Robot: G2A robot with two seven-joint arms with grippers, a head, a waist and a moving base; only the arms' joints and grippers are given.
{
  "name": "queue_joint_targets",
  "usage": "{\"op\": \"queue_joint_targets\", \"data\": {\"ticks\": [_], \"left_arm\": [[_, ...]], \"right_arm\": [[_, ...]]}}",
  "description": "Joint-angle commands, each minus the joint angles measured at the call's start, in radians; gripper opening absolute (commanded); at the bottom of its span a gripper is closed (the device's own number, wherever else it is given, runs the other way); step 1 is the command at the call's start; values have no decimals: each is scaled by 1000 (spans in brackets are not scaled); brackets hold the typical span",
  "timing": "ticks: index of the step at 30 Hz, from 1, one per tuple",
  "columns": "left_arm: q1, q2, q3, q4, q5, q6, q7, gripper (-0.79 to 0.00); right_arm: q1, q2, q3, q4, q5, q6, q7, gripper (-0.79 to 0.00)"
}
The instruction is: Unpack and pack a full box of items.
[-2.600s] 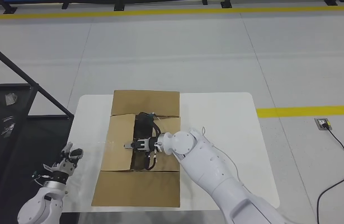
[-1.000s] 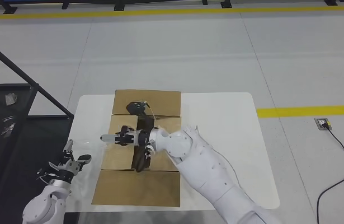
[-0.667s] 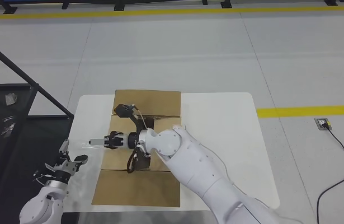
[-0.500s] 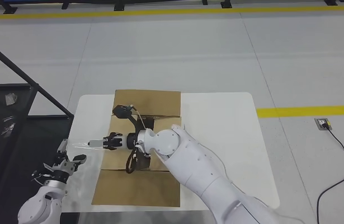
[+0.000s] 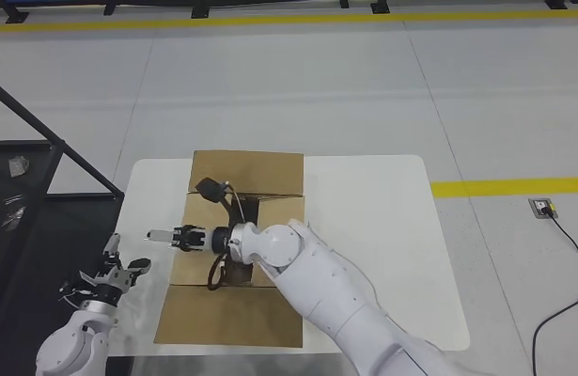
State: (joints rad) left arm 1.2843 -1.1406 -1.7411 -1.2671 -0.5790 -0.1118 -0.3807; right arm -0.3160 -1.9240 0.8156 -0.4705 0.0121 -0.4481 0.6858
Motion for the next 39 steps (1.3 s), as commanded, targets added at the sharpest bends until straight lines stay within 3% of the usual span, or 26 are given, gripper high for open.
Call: {"op": "queue_joint_targets", "data": {"ticks": [1,17,39], "left_arm": [[2,0,-1,0,0,0,4,0],[0,0,-23,24,-23,11,-6,0],[-6,0,-30,38,-28,11,-17,0]], "right_arm": [[7,-13,-5,24,19,3,0,0],[60,-94,-25,206,62,-5,-50,0],[48,-99,-13,232,66,46,-47,0]]}}
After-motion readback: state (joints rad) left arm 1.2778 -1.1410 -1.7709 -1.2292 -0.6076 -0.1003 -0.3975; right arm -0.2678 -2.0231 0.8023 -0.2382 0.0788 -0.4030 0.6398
